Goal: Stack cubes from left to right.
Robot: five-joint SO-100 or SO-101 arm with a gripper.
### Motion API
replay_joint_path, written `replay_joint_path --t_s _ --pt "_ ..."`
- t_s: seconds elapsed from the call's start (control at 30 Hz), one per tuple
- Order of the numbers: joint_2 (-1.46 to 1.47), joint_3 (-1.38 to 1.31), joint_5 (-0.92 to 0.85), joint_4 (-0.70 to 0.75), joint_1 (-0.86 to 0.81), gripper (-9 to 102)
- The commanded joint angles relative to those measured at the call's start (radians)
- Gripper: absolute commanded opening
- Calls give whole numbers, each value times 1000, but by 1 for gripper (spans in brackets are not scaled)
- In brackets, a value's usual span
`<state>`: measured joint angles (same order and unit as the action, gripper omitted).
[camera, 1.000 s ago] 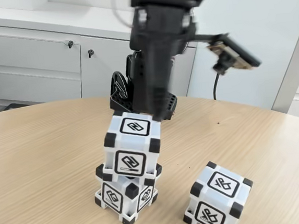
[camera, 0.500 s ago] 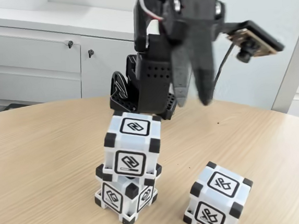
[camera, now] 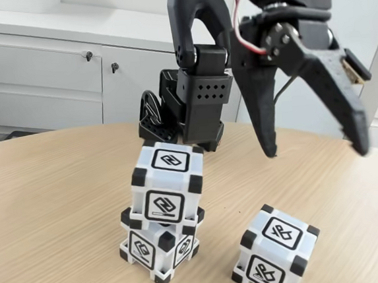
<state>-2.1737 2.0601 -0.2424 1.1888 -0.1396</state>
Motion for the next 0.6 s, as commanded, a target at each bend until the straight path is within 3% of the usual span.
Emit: replay_joint_path --t_s 0.0,0.27,0.57 --pt "31 -35 -114 -63 6 39" --pt "80 -29 -362 -72 5 40" --pt "163 -34 -492 -71 -98 40"
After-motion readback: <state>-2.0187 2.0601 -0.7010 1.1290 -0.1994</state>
